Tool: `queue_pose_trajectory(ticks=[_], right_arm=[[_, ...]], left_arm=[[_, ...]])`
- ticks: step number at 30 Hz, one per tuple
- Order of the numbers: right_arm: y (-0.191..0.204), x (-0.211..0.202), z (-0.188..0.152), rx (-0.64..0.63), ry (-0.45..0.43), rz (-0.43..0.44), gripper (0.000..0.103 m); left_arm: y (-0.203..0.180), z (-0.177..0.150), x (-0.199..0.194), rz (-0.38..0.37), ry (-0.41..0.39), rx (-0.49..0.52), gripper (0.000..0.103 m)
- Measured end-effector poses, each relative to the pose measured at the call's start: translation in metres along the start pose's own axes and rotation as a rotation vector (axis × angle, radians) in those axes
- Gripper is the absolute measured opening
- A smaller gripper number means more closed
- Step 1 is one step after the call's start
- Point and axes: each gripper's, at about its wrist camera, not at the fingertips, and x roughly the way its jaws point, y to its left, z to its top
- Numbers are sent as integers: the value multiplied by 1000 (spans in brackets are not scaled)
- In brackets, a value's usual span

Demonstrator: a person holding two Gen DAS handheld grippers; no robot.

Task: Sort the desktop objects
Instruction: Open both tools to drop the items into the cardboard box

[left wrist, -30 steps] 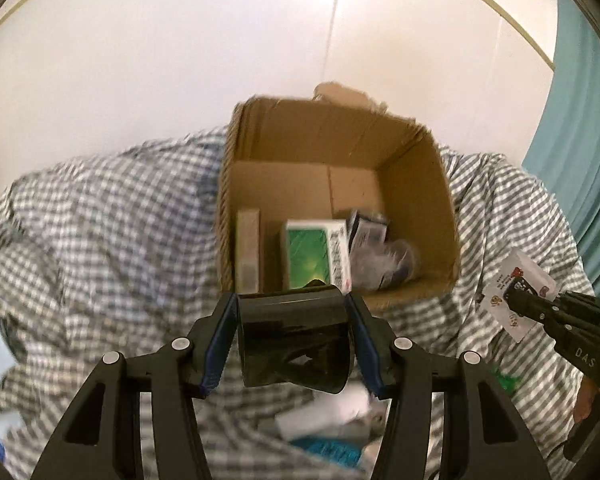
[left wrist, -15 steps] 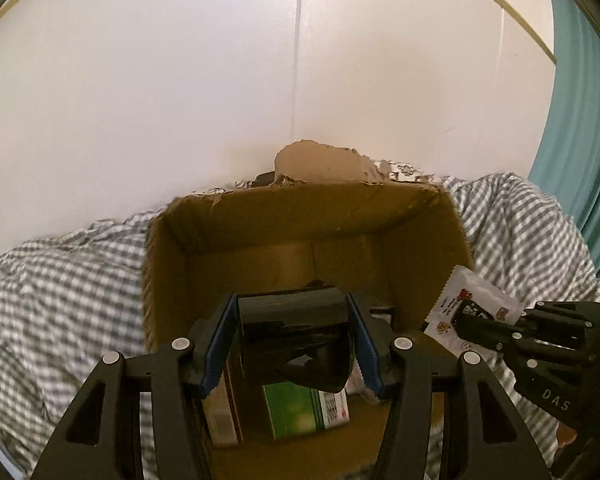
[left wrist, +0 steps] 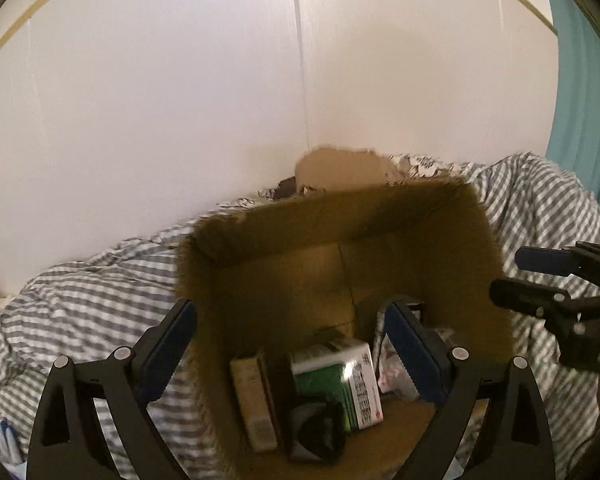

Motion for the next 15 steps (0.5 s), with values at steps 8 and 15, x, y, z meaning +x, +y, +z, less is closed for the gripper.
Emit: queue_pose_trajectory(ticks=[8, 15], right_arm=[[1, -69, -48, -58, 33, -95, 60], [-8, -83, -129, -46, 146, -126, 60]], left_arm=[[17, -56, -66, -62, 46, -109, 103], [-6, -139, -68, -55, 168, -129, 103]])
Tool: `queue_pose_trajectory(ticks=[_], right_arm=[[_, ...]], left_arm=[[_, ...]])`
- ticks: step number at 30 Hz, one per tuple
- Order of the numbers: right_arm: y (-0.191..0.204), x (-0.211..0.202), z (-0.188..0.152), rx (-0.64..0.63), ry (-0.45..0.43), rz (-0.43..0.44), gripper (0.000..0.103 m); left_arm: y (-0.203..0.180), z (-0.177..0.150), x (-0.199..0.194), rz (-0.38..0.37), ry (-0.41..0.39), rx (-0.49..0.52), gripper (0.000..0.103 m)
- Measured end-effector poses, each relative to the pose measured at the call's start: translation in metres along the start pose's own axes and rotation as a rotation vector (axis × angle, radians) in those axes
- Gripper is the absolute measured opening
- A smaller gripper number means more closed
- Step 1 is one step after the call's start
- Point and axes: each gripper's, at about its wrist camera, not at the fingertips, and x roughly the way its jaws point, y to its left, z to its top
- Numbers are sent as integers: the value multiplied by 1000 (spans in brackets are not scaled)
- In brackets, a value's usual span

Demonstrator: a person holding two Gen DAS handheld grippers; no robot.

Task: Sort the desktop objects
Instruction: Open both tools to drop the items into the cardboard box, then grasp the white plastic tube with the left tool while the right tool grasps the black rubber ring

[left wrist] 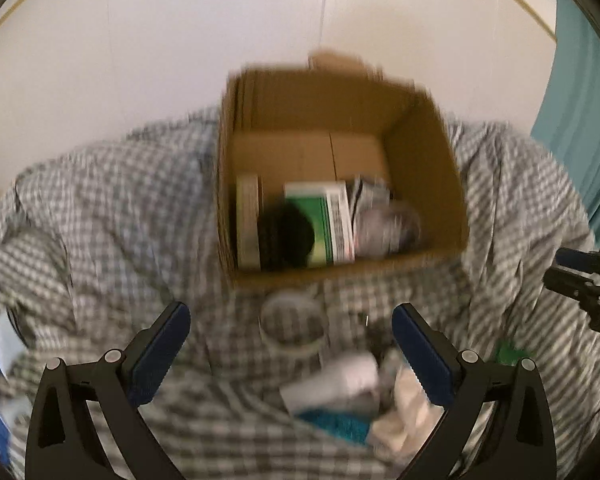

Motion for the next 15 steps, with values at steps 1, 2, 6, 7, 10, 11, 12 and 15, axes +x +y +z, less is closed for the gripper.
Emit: queue_pose_trajectory(ticks=[1, 2, 6, 7, 10, 11, 12, 15], right_arm=[[0, 2, -9, 6, 14, -3, 60], [-1, 5, -22, 12, 33, -1, 60], [15, 14, -62, 1, 82, 72, 55], [20, 15, -69, -1, 90, 103, 49], [46, 26, -89, -44, 138, 202, 43], [54, 31, -95, -70, 158, 212, 38], [60, 36, -99, -91, 175, 220, 36], [82, 49, -112, -155, 232, 255, 34]], left_arm=[[-2, -7, 6, -1, 14, 12, 103], [-5, -16, 14, -7, 31, 32, 103], [-10, -38, 43, -16, 112, 115, 100], [-9, -42, 46, -19, 120, 116, 100], [-6, -49, 59, -21, 146, 120, 100], [-7, -51, 62, -25, 157, 128, 100], [-7, -53, 66, -32, 169, 139, 100], [-13, -61, 80, -55, 223, 182, 100]])
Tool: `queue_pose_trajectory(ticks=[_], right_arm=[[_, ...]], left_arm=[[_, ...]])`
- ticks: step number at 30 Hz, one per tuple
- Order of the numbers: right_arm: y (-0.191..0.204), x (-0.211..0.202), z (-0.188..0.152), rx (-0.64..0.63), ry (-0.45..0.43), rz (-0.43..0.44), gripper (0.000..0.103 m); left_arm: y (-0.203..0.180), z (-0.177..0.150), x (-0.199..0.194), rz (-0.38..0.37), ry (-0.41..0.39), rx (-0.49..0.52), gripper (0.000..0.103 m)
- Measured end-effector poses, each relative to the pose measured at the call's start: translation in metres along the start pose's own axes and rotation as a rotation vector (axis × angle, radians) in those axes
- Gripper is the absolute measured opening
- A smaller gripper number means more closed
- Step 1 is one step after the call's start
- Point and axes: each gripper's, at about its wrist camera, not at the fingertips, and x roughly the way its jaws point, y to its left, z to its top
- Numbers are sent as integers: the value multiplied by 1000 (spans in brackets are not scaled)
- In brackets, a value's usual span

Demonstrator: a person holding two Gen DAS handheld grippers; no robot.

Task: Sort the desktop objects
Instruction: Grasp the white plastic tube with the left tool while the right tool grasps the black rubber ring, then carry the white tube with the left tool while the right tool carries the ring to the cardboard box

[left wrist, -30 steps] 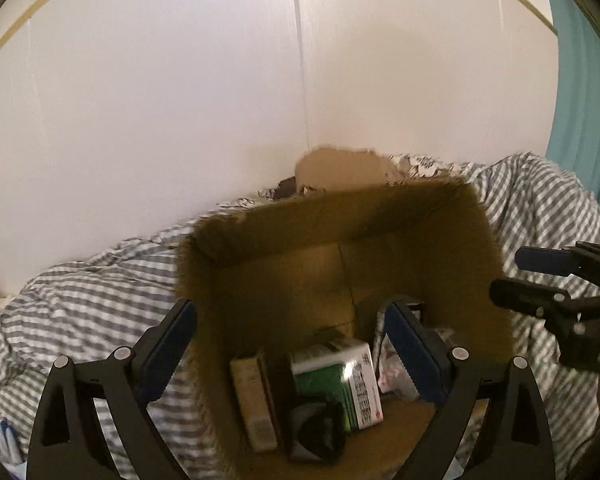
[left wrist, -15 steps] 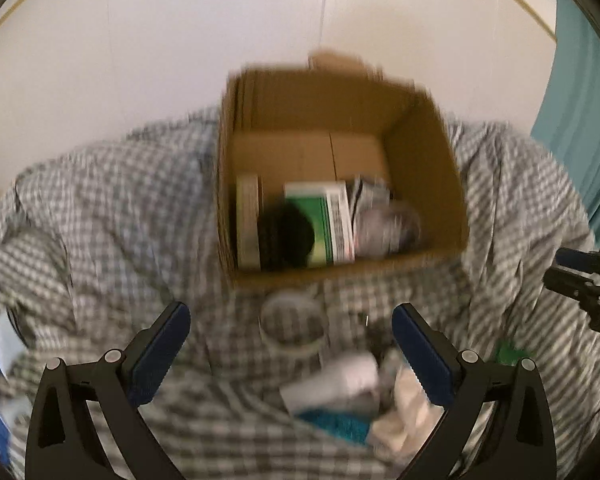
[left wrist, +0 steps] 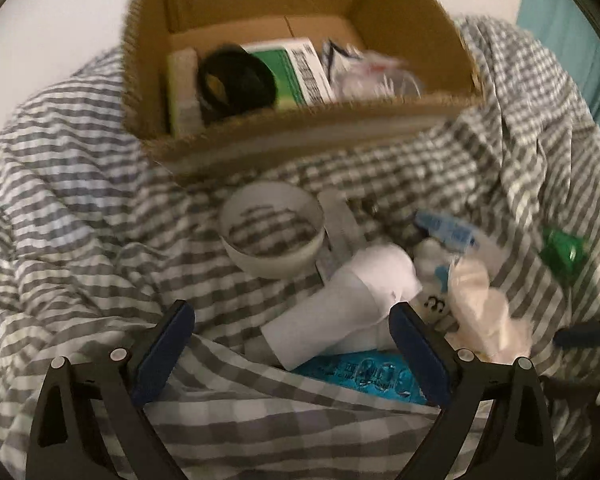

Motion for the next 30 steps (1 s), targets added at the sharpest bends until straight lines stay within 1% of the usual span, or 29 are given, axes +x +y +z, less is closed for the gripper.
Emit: queue_pose_trajectory(ticks=[2, 3, 4, 5, 6, 7, 8, 9, 10, 11, 13, 16, 22, 26, 30], right_arm=[[6, 12, -1, -31, 42, -2, 33], [6, 15, -3, -35, 54, -8, 30], [6, 19, -2, -33, 68, -15, 23], [4, 20, -1, -24, 76, -19, 17], [1, 19, -1, -11, 71, -18, 16], [-2, 17, -1, 0, 61, -14, 12], [-4, 13, -2, 13, 46, -20, 6], [-5, 9, 0, 21, 36, -39, 3], [-7, 7, -1, 30, 27, -63, 3], [-9, 3, -1, 44, 17, -73, 3], [-15, -2, -1, 70, -1, -79, 3], [-21, -11, 0, 91, -18, -104, 3], [-25, -38, 2, 126, -74, -131, 3], [-26, -53, 3, 134, -105, -149, 3], [-25, -62, 6, 135, -134, -150, 3]], left_arm=[[-3, 0, 12, -2, 44, 17, 95], [-5, 1, 19, -8, 74, 27, 90], [-6, 2, 24, -14, 94, 33, 81], [-8, 2, 30, -26, 117, 42, 75], [-10, 3, 34, -36, 134, 51, 68], [-11, 3, 35, -36, 136, 59, 65], [-12, 3, 35, -39, 132, 63, 62], [-12, 2, 34, -61, 127, 63, 51], [-11, 1, 33, -93, 123, 59, 47], [-10, 0, 31, -101, 114, 56, 46], [-9, -3, 26, -119, 99, 53, 38], [-10, -8, 13, -106, 55, 54, 36], [-1, -18, -24, -116, -20, 11, 33], [6, -22, -48, -116, -49, -14, 32], [7, -18, -61, -90, -80, -8, 32]])
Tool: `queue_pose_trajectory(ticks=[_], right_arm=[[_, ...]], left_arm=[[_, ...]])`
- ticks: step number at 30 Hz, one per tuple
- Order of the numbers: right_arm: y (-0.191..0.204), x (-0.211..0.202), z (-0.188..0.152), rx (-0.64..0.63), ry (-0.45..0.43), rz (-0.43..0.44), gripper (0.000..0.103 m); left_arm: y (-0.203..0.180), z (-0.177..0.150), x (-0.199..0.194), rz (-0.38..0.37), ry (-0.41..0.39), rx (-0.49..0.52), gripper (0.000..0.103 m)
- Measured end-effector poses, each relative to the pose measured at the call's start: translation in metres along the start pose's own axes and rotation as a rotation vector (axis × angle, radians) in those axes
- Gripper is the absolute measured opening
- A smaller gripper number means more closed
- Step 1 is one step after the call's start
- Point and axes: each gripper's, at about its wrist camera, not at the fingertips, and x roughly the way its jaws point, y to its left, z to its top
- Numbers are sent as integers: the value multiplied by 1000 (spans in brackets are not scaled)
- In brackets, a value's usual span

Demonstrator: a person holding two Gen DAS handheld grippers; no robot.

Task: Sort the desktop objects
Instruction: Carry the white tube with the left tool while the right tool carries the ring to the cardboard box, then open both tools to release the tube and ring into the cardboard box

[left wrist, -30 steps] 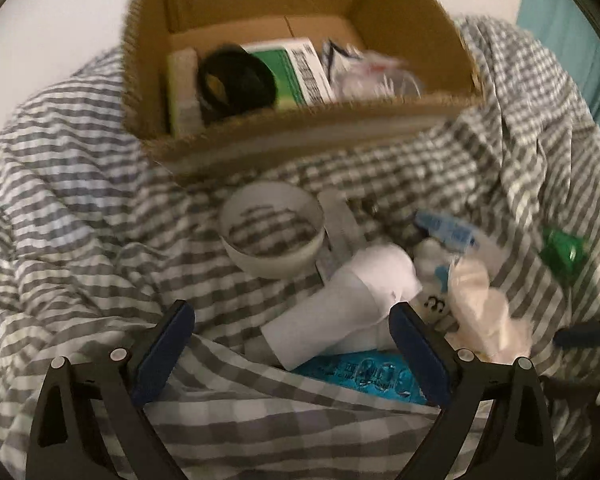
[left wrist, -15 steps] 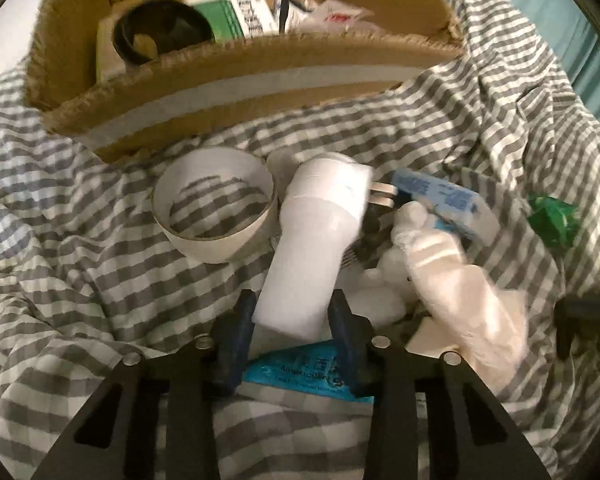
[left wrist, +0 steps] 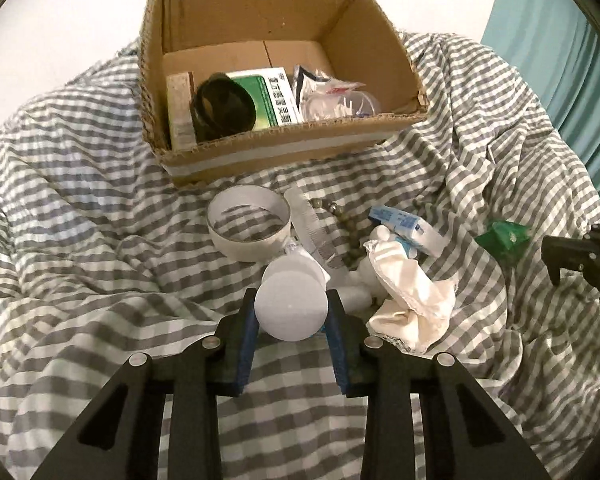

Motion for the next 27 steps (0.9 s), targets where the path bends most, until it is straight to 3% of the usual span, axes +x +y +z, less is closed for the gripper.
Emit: queue_pose_trajectory(ticks=[8, 16, 20, 27], right_arm=[[-1, -16, 18, -10, -51, 11, 3], [0, -25, 98, -13, -165, 67, 3], [-2, -2, 149, 0, -172, 89, 3], [-22, 75, 220, 23, -61, -21, 3]], left_arm=[[-5, 29, -35, -15, -85, -7, 32], [-11, 100, -62, -11, -194, 33, 32], [-4, 142, -52, 0, -216, 28, 32], [5, 198, -1, 76, -210, 53, 32]])
